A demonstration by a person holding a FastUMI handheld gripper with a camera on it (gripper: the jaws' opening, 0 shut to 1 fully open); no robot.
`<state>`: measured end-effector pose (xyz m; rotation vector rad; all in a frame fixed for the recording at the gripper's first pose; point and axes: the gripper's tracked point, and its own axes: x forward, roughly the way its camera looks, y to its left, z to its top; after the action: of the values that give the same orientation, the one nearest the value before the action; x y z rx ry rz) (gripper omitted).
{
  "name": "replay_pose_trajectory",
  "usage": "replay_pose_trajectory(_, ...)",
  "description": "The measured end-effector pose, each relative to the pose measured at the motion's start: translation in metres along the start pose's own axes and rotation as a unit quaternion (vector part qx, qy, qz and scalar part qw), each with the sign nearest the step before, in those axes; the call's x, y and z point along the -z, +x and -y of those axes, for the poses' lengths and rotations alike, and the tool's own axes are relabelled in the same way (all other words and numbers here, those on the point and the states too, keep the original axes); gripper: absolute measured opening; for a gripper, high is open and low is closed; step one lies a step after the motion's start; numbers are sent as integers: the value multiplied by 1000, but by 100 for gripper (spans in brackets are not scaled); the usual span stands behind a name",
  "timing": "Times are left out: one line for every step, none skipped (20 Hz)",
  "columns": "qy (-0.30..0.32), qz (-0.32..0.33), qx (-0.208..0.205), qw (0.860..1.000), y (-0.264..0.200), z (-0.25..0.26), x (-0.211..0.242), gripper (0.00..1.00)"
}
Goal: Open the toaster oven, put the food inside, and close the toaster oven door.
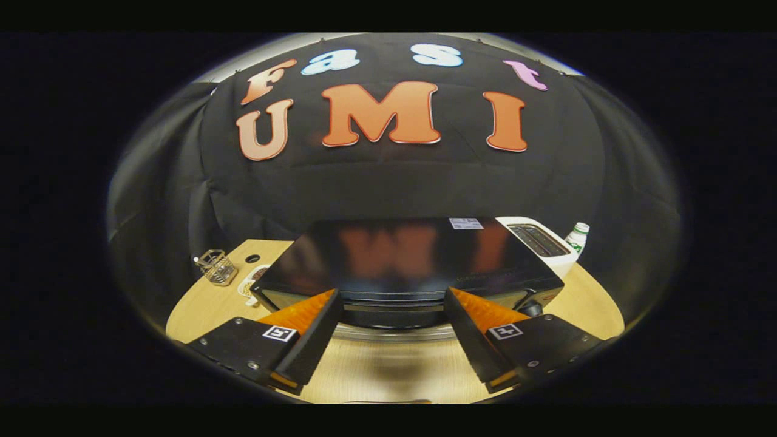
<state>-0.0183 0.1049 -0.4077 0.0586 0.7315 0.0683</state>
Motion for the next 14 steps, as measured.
replay_pose_trajectory(-3, 11, 1, 1000, -4, 1, 1, 98)
replay_pose_trajectory(-2, 18, 2, 1000, -9, 1, 2, 97)
replay_pose_trajectory(-1, 25, 3, 1000, -13, 2, 4, 94)
replay_pose_trajectory(0, 27, 2, 1000, -18, 3, 6, 92)
replay_pose_trajectory(2, 25, 1, 1000, -21, 5, 12, 88)
replay_pose_trajectory(4, 20, -1, 1000, -26, 7, 19, 86)
replay_pose_trajectory(7, 15, -2, 1000, -35, 7, 24, 81)
replay_pose_trajectory(7, 8, -5, 1000, -40, 7, 30, 80)
replay_pose_trajectory(7, -1, -7, 1000, -48, 7, 37, 77)
replay_pose_trajectory(9, -10, -7, 1000, -53, 7, 44, 77)
replay_pose_trajectory(10, -17, -6, 1000, -60, 7, 52, 77)
replay_pose_trajectory(5, -23, -5, 1000, -66, 7, 60, 77)
replay_pose_trajectory(0, -29, -4, 1000, -72, 7, 70, 77)
replay_pose_trajectory(-1, -37, -3, 999, -77, 7, 78, 77)
